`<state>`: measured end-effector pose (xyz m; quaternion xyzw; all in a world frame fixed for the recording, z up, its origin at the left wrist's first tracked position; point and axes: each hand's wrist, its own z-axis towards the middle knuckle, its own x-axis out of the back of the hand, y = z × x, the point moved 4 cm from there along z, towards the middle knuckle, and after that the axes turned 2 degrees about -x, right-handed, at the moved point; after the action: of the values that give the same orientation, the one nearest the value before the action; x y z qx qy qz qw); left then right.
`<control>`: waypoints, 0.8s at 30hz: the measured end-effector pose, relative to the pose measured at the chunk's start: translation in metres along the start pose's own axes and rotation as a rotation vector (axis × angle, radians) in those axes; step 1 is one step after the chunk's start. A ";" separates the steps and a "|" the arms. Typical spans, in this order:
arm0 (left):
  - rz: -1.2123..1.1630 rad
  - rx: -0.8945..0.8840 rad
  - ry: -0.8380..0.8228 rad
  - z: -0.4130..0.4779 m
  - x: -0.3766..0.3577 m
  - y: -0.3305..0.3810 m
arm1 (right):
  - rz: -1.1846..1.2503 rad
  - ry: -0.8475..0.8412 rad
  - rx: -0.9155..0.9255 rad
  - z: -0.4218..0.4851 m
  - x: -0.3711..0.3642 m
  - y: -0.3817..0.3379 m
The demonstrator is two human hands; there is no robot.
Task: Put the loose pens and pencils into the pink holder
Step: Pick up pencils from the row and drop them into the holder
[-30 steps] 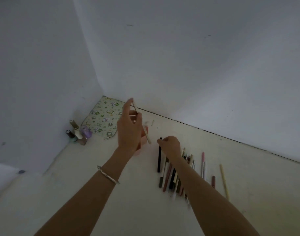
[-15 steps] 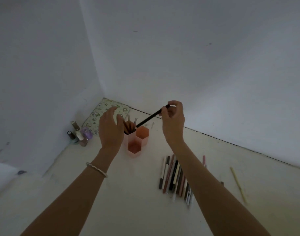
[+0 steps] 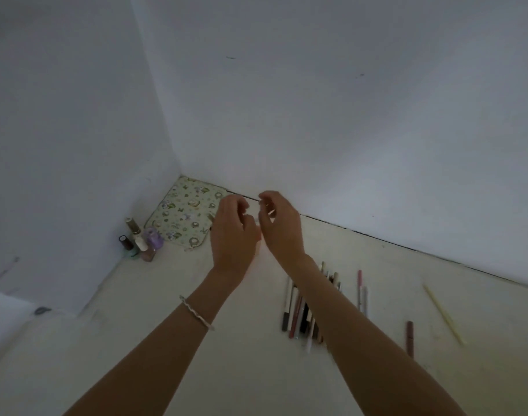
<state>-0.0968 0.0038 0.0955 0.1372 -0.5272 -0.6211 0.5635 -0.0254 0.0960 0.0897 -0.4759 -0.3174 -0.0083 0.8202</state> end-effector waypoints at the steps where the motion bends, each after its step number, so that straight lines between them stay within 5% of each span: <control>1: 0.018 -0.007 -0.065 -0.009 -0.012 0.002 | 0.022 0.035 -0.036 0.002 0.011 0.006; 6: 0.330 0.248 -0.708 -0.078 -0.086 -0.032 | 0.073 0.100 -0.234 -0.002 0.052 0.046; 9: 0.460 0.330 -0.883 -0.111 -0.105 -0.053 | 0.078 0.107 -0.304 -0.014 0.066 0.068; 17: 0.560 0.311 -0.901 -0.124 -0.117 -0.060 | 0.018 0.065 -0.365 -0.038 0.073 0.099; 20: 0.319 0.308 -0.691 -0.095 -0.106 -0.041 | -0.124 -0.020 -0.401 -0.043 0.066 0.109; 24: 0.097 0.139 -0.422 -0.047 -0.087 -0.005 | -0.602 -0.362 -0.398 -0.054 0.040 0.128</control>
<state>-0.0347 0.0528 0.0358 0.0169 -0.6809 -0.5704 0.4591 0.0745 0.1344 -0.0071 -0.5049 -0.5741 -0.2256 0.6038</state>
